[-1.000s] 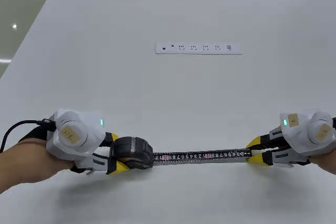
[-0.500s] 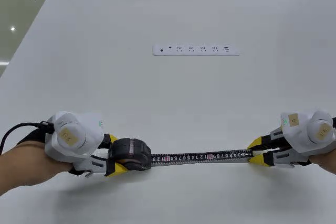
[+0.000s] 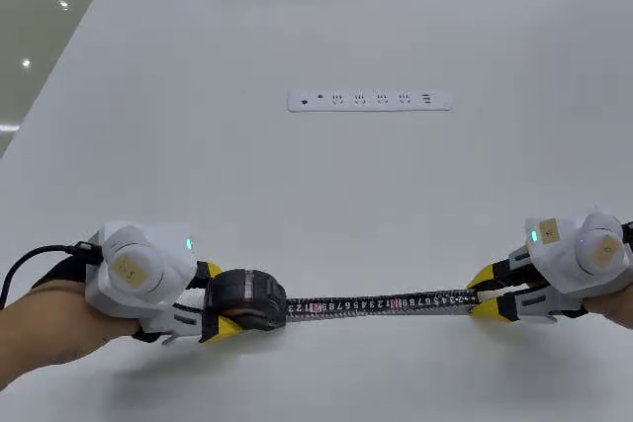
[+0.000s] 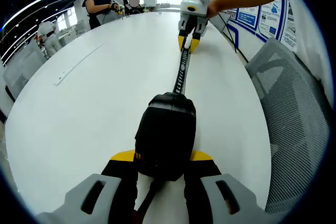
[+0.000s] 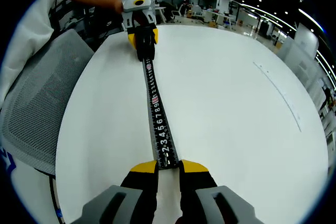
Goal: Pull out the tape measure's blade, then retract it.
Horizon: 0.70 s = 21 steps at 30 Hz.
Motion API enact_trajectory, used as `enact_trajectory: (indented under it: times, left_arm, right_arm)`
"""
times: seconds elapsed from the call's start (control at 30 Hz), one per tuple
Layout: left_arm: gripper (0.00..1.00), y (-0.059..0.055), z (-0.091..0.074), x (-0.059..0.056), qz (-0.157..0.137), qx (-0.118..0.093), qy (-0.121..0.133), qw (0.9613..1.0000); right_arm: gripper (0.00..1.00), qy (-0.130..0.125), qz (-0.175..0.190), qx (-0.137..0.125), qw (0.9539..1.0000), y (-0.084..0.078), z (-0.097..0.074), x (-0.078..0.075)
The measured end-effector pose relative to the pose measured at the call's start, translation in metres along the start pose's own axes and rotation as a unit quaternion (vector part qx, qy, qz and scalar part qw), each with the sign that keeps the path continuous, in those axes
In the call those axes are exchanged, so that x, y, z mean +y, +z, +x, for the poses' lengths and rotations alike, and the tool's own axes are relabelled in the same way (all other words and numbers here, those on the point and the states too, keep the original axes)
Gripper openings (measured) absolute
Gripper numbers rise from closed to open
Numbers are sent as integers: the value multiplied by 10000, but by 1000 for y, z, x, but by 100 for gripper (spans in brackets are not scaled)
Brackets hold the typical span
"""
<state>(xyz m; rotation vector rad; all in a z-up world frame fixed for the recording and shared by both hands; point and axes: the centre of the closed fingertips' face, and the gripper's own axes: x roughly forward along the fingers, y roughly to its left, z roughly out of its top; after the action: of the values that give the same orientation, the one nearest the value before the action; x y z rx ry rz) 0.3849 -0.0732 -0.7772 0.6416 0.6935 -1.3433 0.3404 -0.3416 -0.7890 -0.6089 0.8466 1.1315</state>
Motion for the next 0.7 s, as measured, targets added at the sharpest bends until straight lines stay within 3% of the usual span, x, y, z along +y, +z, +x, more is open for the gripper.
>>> enact_trajectory:
  times: [0.13, 0.23, 0.4, 0.57, 0.63, 0.7]
  left_arm:
    - [30, 1, 0, 0, -126, 5, 16, 9999]
    - [40, 1, 2, -2, -167, 26, -16, 9999]
    - [40, 1, 2, -3, -136, 26, -43, 9999]
    - [40, 2, -1, -2, -147, -10, 16, 9999]
    - [41, 3, -4, -3, -109, -40, 52, 9999]
    - [45, 2, -7, 2, -150, -63, 212, 9996]
  right_arm:
    - [15, -12, 83, -21, 10000, 0, -3, 1]
    - [22, -126, 267, -38, 9996, 0, -3, -5]
    - [23, -120, 276, -65, 9995, 2, -4, -5]
    - [25, -163, 349, -66, 9992, 4, -5, -5]
    - [27, -221, 467, -197, 9985, 11, -10, -6]
    - [29, -273, 497, -188, 9982, 13, -12, -4]
